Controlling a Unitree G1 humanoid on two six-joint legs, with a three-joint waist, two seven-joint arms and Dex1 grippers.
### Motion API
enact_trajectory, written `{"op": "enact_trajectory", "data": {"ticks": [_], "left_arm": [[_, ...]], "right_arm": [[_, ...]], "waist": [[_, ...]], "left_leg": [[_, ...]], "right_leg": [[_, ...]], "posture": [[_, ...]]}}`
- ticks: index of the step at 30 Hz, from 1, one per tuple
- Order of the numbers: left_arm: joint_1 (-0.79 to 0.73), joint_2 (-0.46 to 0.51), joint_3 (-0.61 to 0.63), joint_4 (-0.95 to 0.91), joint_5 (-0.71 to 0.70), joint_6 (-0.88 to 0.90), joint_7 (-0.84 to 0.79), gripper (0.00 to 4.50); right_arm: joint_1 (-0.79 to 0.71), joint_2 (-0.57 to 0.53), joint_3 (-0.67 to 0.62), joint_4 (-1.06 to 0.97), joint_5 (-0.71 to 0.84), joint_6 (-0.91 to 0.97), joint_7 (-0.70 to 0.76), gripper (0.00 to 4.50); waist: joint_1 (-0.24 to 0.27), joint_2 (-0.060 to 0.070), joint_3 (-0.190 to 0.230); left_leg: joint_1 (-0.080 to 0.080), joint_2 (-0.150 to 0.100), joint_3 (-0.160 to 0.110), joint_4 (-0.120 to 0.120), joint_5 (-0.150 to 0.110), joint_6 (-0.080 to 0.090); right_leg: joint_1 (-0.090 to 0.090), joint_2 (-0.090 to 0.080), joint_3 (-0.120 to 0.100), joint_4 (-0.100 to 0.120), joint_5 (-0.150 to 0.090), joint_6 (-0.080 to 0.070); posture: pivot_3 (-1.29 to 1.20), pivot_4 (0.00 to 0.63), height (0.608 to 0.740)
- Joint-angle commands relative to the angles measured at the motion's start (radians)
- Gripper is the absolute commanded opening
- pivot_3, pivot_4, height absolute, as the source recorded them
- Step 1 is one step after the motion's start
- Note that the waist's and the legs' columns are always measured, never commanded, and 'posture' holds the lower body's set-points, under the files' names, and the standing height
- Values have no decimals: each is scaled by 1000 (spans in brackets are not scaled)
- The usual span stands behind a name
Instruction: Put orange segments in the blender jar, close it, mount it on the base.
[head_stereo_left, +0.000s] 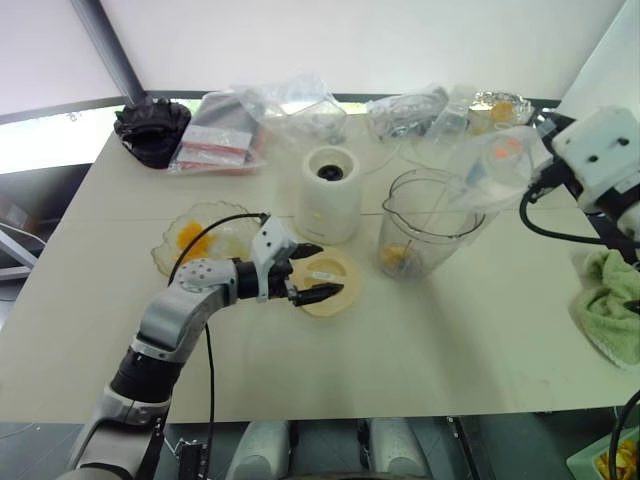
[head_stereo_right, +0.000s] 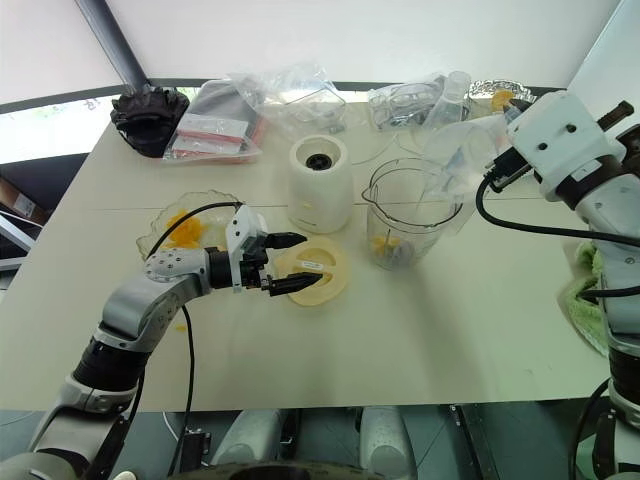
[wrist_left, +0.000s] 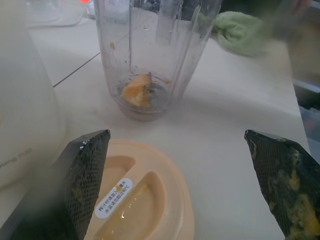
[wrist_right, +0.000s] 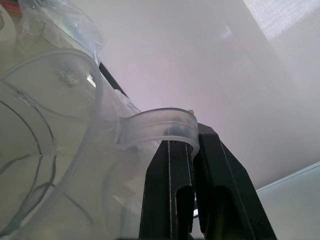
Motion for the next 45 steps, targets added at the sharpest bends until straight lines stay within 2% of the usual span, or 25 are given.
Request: {"op": "enact_trajectory", "data": {"ticks": [1,5,14,18,24,27,31,40,45], "left_arm": [[-10,1,-5,-21,3,-10,-5,4500],[-9,2,-4,-20,5,-9,-9,4500],[-5,5,-8,-26,6,-4,-14,4500],[-6,5,-11,-28,5,-2,-13,4500],[-6,5,-11,-28,4,0,-12,4500],[-5,5,-9,-32,2,4,-9,4500],[-4,7,-4,-40,-2,14,-3,4500],[-9,13,8,-56,-8,30,-1,4500],[-4,22,12,-69,-9,40,1,4500]], "right_arm": [[-22,36,-78,-16,24,46,-34,27],[-17,82,-125,-11,39,106,-58,27],[-140,224,-304,-1,167,451,-206,27],[-197,297,-422,40,206,577,-306,27],[-199,391,-563,106,259,649,-386,27],[-196,501,-699,186,305,628,-464,27],[-159,554,-730,259,337,546,-480,27],[-83,567,-652,507,339,243,-473,27],[-77,553,-624,615,341,151,-514,27]], "waist": [[0,0,0],[0,0,0],[0,0,0],[0,0,0],[0,1,-1],[-1,0,-1],[-5,3,-2],[-29,5,-2],[-29,5,-2]], "left_leg": [[0,0,0,0,0,0],[0,0,0,0,0,0],[0,0,0,0,0,0],[0,0,0,0,0,0],[0,0,0,0,0,0],[1,0,0,0,0,0],[1,0,1,0,0,0],[2,0,2,0,0,0],[3,0,2,0,0,0]], "right_leg": [[0,0,0,0,0,0],[0,0,0,0,0,0],[0,0,0,1,0,0],[0,0,0,1,0,0],[0,0,0,1,1,1],[0,0,0,2,2,3],[0,0,0,3,2,3],[0,1,1,5,2,3],[0,1,1,6,2,3]], "posture": [[0,150,740],[0,150,740],[0,150,740],[0,150,740],[0,150,740],[0,150,740],[0,150,740],[0,150,740],[0,150,740]]}}
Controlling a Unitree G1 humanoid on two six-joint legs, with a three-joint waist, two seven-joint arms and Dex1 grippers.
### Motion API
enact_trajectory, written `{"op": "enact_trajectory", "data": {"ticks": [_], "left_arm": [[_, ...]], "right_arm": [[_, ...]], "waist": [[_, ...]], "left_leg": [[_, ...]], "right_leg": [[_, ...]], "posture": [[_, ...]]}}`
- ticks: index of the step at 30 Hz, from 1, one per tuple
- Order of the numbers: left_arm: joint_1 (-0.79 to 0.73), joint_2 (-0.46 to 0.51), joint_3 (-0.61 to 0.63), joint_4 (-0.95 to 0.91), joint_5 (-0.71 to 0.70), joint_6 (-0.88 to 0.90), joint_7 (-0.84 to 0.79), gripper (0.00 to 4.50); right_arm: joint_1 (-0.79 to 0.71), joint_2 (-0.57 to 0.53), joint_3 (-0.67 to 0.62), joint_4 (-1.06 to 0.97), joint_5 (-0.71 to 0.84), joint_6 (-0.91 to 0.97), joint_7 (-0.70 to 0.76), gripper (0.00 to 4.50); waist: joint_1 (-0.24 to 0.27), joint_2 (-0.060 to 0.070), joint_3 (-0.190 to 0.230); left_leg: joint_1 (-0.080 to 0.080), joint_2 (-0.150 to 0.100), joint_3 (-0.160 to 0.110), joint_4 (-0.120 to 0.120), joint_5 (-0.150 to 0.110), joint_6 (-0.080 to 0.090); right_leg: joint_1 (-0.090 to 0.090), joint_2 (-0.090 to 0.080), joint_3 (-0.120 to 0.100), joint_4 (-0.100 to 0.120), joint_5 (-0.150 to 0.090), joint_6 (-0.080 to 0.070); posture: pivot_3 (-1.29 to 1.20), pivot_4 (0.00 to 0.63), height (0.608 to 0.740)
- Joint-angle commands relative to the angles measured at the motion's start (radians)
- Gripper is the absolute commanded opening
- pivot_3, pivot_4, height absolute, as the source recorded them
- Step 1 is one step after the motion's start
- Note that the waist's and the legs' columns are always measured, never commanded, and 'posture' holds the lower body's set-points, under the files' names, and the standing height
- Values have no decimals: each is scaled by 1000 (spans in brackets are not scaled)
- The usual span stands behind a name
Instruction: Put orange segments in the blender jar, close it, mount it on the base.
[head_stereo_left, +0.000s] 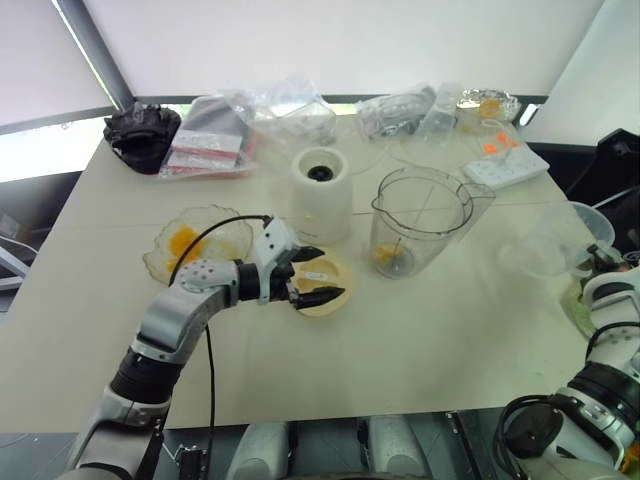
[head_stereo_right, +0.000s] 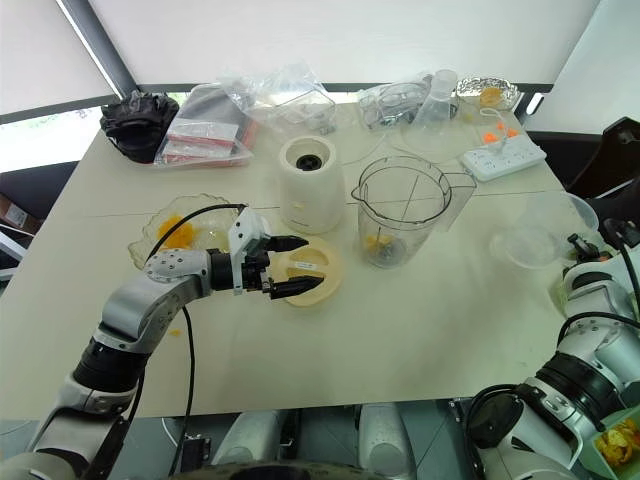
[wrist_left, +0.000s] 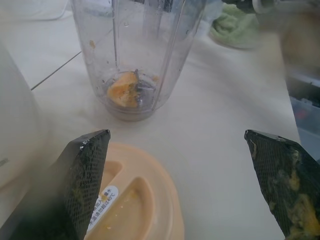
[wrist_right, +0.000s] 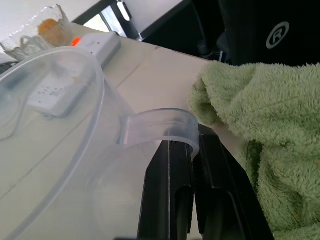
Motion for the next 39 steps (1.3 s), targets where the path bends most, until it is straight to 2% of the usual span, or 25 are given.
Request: {"op": "enact_trajectory", "data": {"ticks": [1,4,5,9,10,12,13,25,28,32,36,39], "left_arm": [[-4,10,21,-46,-16,4,3,4500],[-4,9,30,-52,-28,26,14,4500],[-3,11,30,-55,-27,27,15,4500],[0,14,28,-61,-28,28,20,4500],[1,14,28,-62,-29,29,21,4500],[5,14,26,-66,-29,29,24,4500],[6,14,25,-67,-29,28,25,4500],[13,13,22,-71,-29,26,27,4500],[9,20,16,-60,-20,14,17,4500],[-22,71,14,20,15,-40,-46,4500],[-133,161,-48,189,58,-119,-248,4500],[-213,183,-84,317,96,-200,-361,4500]], "right_arm": [[-3,-26,11,26,15,-76,-27,27],[9,-31,31,67,23,-103,-23,27],[15,-31,38,74,23,-112,-26,640],[37,-34,65,71,33,-124,-28,2324],[45,-34,73,64,32,-126,-30,2929],[64,-31,83,41,35,-119,-40,3788],[77,-29,90,26,35,-115,-44,4418],[279,32,125,-254,101,-15,-80,4479],[346,32,136,-370,140,58,-66,4479],[509,-52,153,-607,203,181,31,4479],[640,-132,38,-816,435,354,118,4479],[757,-198,-4,-927,549,399,220,4479]], "waist": [[1,0,0],[1,0,0],[1,0,0],[2,0,0],[1,0,0],[0,0,0],[0,0,0],[5,0,0],[6,0,0],[8,0,0],[9,1,0],[10,1,0]], "left_leg": [[0,0,0,0,0,0],[0,0,0,0,0,0],[0,0,0,0,0,0],[0,0,0,0,0,0],[0,0,0,0,0,0],[0,0,0,0,0,0],[0,0,0,0,0,0],[0,0,0,0,0,0],[0,0,0,0,0,0],[0,1,-1,0,0,0],[0,1,-1,0,0,0],[-1,2,-1,1,0,0]], "right_leg": [[0,0,0,0,0,0],[0,0,0,0,0,0],[0,0,1,0,0,0],[0,0,1,0,0,0],[0,0,1,0,0,0],[0,0,1,0,0,0],[0,0,1,0,0,0],[0,1,2,0,-1,-2],[0,1,2,0,-2,-3],[0,1,1,-1,-2,-3],[0,1,1,-1,-3,-4],[1,2,1,-3,-3,-4]], "posture": [[0,150,740],[0,150,740],[0,150,740],[0,150,740],[0,150,740],[0,150,740],[0,150,740],[0,150,740],[0,150,740],[0,150,740],[0,150,740],[0,150,740]]}}
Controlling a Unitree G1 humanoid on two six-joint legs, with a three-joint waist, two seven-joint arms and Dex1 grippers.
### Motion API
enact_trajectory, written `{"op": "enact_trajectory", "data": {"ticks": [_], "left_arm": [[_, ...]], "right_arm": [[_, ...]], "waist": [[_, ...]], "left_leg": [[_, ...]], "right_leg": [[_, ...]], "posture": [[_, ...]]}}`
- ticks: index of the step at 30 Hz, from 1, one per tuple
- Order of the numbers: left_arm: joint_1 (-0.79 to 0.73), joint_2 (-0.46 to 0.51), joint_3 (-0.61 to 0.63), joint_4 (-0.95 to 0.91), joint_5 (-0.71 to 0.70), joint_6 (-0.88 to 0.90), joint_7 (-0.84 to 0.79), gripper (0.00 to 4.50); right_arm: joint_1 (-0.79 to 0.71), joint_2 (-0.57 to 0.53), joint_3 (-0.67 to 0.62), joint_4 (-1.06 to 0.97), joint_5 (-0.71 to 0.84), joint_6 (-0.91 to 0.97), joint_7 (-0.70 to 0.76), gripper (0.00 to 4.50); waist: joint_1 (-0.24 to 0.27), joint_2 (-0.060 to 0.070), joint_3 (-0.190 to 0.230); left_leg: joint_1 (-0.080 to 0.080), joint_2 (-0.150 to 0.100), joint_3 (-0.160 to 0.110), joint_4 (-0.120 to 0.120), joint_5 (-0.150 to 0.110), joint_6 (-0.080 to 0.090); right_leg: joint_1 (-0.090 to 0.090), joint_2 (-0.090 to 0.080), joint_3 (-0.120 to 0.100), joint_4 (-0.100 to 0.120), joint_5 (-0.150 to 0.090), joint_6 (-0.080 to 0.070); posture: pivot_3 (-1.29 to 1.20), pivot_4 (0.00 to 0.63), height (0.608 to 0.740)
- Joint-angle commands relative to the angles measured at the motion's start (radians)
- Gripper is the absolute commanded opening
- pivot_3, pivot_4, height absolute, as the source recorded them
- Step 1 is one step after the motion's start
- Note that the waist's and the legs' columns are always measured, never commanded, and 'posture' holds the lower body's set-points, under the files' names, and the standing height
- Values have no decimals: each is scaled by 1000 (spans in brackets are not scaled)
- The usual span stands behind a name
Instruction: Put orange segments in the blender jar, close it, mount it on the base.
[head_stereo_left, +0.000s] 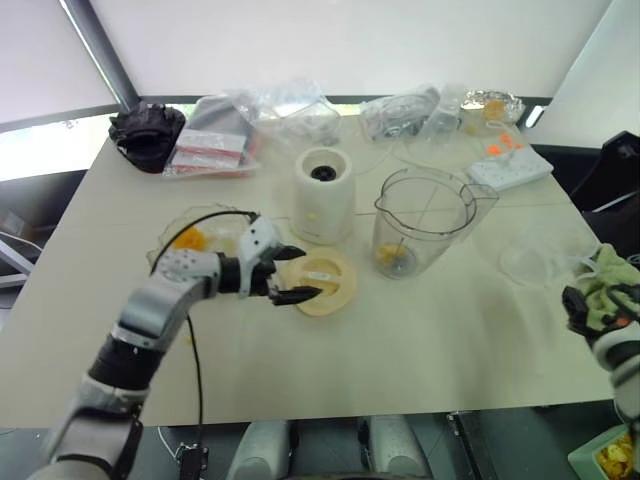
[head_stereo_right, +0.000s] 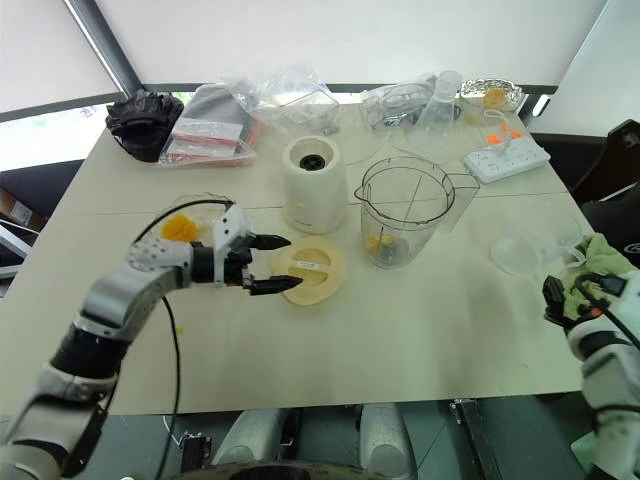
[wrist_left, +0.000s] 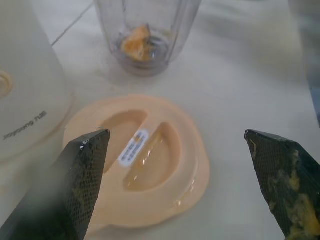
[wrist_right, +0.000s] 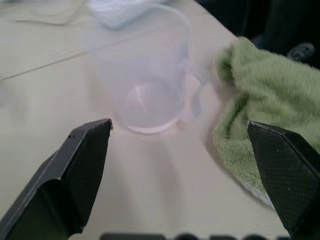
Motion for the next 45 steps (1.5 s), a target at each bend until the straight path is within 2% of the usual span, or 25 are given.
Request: {"op": "enact_trajectory", "data": {"ticks": [1,4,9,14,17,25,28,33,44,45], "left_arm": [[-86,12,-41,134,51,-116,-136,4500],[-191,-26,-90,335,130,-257,-215,3711],[-326,-121,-127,615,220,-425,-275,1374],[-425,-209,-153,879,310,-590,-320,1374],[-467,-251,-159,997,364,-662,-304,1374],[-517,-313,-138,1154,445,-752,-243,1374],[-526,-327,-121,1174,455,-764,-222,2125],[-526,-338,-107,1191,482,-808,-197,4410],[-520,-404,-119,1228,538,-796,-164,4410],[-520,-407,-124,1231,549,-796,-157,4200]], "right_arm": [[89,-61,-61,-140,146,42,107,4479],[149,-110,-106,-229,264,28,164,4500],[205,-159,-96,-341,406,-9,168,4500],[262,-246,-34,-405,496,-21,155,4500],[277,-298,0,-420,501,-31,147,4500],[259,-343,46,-423,501,-89,85,4500],[257,-350,59,-425,500,-107,68,4500],[257,-361,78,-420,479,-125,50,4500],[230,-381,100,-402,439,-142,30,4500],[229,-381,102,-402,437,-142,29,4500]], "waist": [[0,-1,0],[2,-2,1],[6,-7,3],[20,-11,4],[22,-13,6],[25,-16,6],[25,-17,6],[24,-17,6],[26,-18,5],[25,-18,5]], "left_leg": [[0,0,0,0,0,0],[-1,0,0,0,0,0],[-2,0,0,0,-1,1],[-3,0,-1,0,-1,1],[-3,0,-1,0,-1,2],[-4,0,-2,1,-1,2],[-4,0,-3,1,-1,2],[-4,0,-3,1,-1,2],[-4,0,-3,2,-1,2],[-4,0,-3,2,-1,2]], "right_leg": [[0,0,0,-1,0,0],[0,0,0,-2,0,0],[0,0,-1,-3,0,1],[0,-1,-2,-4,1,3],[0,-1,-2,-4,2,4],[0,-1,-4,-4,3,4],[0,-1,-4,-4,3,4],[0,-1,-4,-4,3,5],[1,-1,-5,-4,3,5],[1,-1,-5,-4,3,5]], "posture": [[0,150,740],[0,150,740],[0,150,740],[0,150,740],[0,150,740],[0,150,740],[0,150,740],[0,150,740],[0,150,740],[0,150,740]]}}
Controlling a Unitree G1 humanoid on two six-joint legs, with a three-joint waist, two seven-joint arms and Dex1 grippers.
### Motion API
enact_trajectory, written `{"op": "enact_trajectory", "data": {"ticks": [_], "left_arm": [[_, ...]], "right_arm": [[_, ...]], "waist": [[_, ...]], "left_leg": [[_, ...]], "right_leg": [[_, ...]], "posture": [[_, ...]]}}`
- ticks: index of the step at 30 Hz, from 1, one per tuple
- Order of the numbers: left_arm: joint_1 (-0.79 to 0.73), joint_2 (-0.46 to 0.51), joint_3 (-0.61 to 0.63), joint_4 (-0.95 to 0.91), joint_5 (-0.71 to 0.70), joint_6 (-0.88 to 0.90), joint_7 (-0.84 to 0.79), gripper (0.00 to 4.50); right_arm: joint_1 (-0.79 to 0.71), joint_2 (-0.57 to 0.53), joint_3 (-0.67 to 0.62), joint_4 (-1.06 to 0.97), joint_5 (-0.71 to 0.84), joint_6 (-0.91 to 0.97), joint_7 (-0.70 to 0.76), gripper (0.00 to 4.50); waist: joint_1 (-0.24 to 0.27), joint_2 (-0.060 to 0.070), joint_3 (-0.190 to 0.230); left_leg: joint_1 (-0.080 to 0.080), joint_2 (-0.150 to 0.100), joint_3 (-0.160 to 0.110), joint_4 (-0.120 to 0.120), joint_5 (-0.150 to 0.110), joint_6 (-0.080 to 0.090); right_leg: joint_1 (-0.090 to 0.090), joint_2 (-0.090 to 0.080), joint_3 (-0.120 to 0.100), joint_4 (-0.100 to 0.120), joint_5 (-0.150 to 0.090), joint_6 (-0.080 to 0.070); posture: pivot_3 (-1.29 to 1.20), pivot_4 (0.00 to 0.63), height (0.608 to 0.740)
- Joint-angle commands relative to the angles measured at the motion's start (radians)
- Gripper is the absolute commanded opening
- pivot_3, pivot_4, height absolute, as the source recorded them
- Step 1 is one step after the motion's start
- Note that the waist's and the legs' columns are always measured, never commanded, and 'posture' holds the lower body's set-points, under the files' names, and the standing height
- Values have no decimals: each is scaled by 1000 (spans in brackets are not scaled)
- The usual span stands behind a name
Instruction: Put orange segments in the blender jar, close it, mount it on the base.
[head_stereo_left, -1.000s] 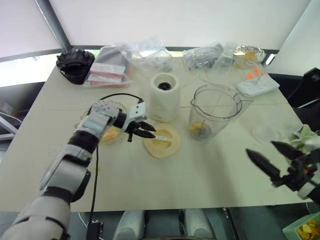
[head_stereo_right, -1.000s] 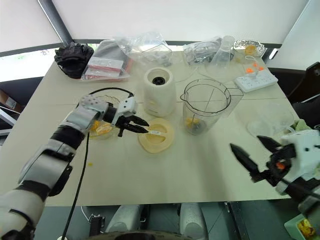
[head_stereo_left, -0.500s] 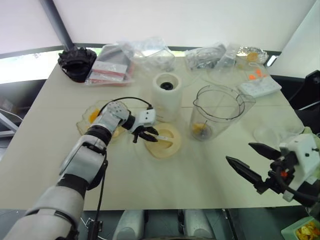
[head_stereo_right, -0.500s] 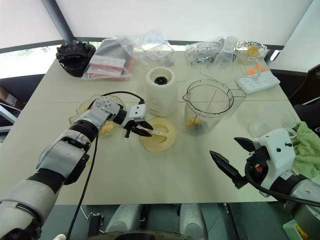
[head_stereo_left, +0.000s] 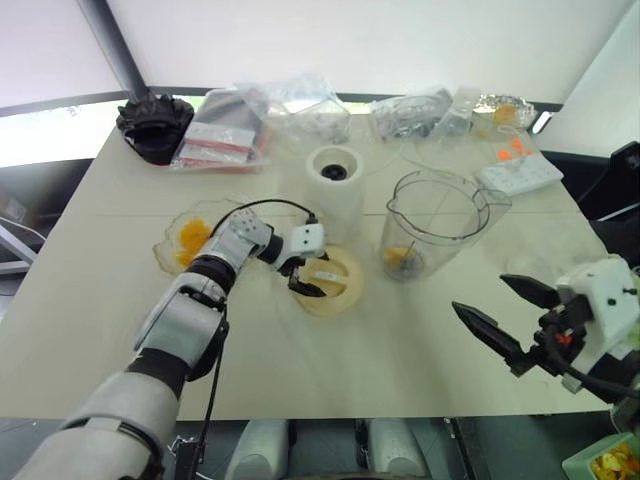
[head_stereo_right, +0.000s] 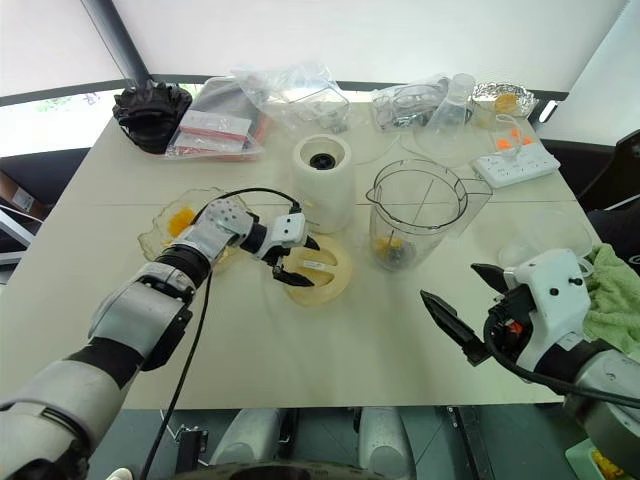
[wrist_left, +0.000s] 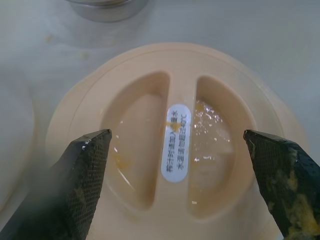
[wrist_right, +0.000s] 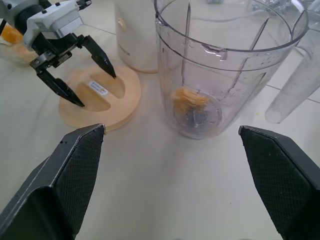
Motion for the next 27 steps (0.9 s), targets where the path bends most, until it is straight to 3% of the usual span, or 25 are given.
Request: {"op": "enact_trajectory", "data": {"ticks": [1,3,7,9,15,21,27], "left_arm": [[-9,-15,-18,24,49,5,17,3895],[-11,-25,-27,36,72,12,32,3132],[-11,-34,-52,53,120,4,50,1022],[-12,-37,-51,56,131,4,56,240],[-23,-23,-27,56,135,6,104,280],[-35,29,64,13,51,20,82,280],[22,68,151,-185,-59,56,20,280]], "right_arm": [[-7,-10,-6,-2,-10,-20,-3,4500],[-10,-11,-6,1,-19,-20,-2,4500],[-19,-10,2,10,-36,-18,-1,4500],[-21,-7,5,13,-44,-18,2,4500],[-48,11,52,50,-149,-34,4,4500],[-181,39,208,196,-359,-81,-7,4500],[-350,79,336,400,-518,-122,17,4500]], "waist": [[-1,0,0],[-1,0,0],[-2,0,0],[-1,0,-1],[-1,-1,-1],[-9,-2,-1],[2,-1,-1]], "left_leg": [[0,0,0,0,0,0],[0,0,0,0,0,0],[1,0,0,0,0,0],[2,0,0,0,0,0],[3,0,0,1,0,0],[3,2,1,3,0,0],[-1,1,1,2,0,0]], "right_leg": [[0,0,0,0,0,0],[0,0,0,0,0,0],[0,0,0,1,0,0],[1,0,0,1,0,0],[3,0,0,1,0,0],[2,1,0,2,1,-2],[-1,2,-1,4,2,-1]], "posture": [[0,150,740],[0,150,740],[0,150,740],[0,150,740],[0,150,740],[0,150,740],[0,150,740]]}}
